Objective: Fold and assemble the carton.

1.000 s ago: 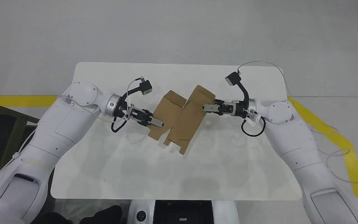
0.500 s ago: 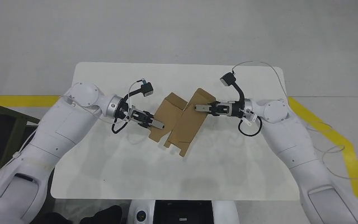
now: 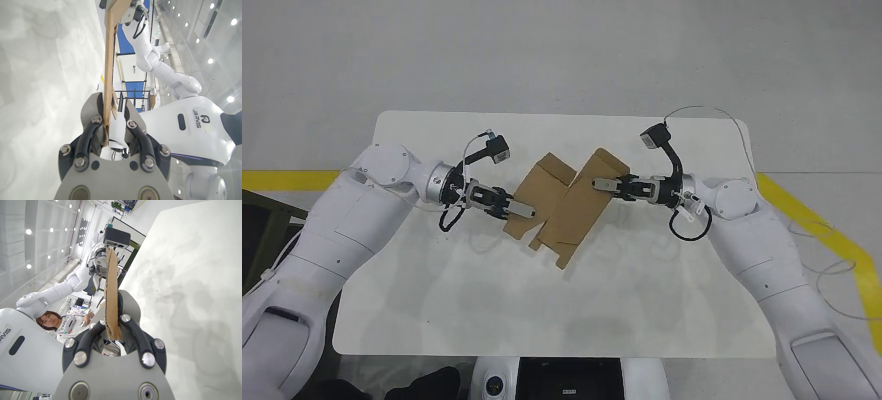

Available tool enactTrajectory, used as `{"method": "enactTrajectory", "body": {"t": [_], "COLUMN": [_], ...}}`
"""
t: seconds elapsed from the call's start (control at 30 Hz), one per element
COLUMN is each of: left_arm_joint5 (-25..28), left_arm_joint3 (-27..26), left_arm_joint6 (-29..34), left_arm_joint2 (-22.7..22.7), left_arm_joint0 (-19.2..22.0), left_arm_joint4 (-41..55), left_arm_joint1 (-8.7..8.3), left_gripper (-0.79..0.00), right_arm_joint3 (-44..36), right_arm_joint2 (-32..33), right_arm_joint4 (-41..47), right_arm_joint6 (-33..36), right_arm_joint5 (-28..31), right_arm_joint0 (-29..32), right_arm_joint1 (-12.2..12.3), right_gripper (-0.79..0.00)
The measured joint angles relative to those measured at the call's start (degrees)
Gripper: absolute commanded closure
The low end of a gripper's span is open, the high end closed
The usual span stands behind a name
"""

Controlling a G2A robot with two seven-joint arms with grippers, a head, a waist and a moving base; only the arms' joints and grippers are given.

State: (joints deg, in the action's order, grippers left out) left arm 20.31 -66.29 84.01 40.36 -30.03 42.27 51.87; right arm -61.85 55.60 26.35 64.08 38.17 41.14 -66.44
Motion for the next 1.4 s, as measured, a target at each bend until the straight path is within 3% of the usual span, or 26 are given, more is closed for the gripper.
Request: {"method": "enactTrajectory", "body": {"t": [0.2, 0.5, 0.8, 1.13, 1.4], "left_arm_joint5": [3.9, 6.1, 3.8, -0.6, -2.2], "left_arm_joint3": [3.7, 9.5, 9.9, 10.1, 8.6], "left_arm_joint6": [-3.9, -10.0, -13.4, -10.3, -9.4], "left_arm_joint2": [1.9, 3.4, 5.5, 7.7, 10.4], "left_arm_joint0": [-0.3, -0.5, -1.8, -2.5, -3.0], "left_arm_joint4": [1.7, 6.9, 11.3, 12.7, 12.4], "left_arm_joint1": [0.38, 2.39, 3.62, 4.22, 4.20], "left_gripper": [-0.785, -0.785, -0.785, -0.785, -0.785], "right_arm_joint3": [-0.5, -1.7, -2.7, -2.7, -3.6], "right_arm_joint2": [0.5, 1.0, 0.8, 1.6, 1.8], "right_arm_joint4": [0.1, -6.1, -10.7, -16.4, -18.3], "right_arm_joint6": [-4.4, -14.6, -20.5, -27.2, -27.4], "right_arm_joint5": [-1.6, -4.2, -5.9, -6.5, -7.6], "right_arm_joint0": [0.2, 0.0, 0.0, 0.7, 1.3], "right_arm_joint1": [-0.3, -0.8, -1.3, -1.7, -1.8], "right_gripper": [0.000, 0.000, 0.000, 0.000, 0.000]}}
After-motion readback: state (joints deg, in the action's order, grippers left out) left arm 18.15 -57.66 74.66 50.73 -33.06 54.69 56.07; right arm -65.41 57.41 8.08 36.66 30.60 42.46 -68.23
